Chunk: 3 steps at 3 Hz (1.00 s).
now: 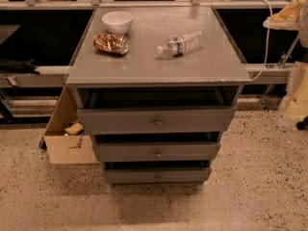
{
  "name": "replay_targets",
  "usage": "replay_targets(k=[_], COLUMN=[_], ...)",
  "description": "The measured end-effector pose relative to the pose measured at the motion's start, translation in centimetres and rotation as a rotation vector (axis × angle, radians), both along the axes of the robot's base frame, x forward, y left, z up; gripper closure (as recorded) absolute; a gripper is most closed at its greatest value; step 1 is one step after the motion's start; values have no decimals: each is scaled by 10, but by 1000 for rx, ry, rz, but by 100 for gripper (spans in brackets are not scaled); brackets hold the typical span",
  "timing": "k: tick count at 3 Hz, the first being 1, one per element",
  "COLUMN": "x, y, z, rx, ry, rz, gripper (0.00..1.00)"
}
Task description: Open bottom drawer
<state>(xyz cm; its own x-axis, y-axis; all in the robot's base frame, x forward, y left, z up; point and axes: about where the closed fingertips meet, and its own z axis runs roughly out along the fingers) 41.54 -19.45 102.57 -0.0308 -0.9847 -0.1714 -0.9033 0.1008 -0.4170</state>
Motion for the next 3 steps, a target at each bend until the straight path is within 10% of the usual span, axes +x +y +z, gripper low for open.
replay_targets(k=[3], x=[5], y=[18], z=[-47], rx=[7], ry=[75], rz=[100], gripper=[0])
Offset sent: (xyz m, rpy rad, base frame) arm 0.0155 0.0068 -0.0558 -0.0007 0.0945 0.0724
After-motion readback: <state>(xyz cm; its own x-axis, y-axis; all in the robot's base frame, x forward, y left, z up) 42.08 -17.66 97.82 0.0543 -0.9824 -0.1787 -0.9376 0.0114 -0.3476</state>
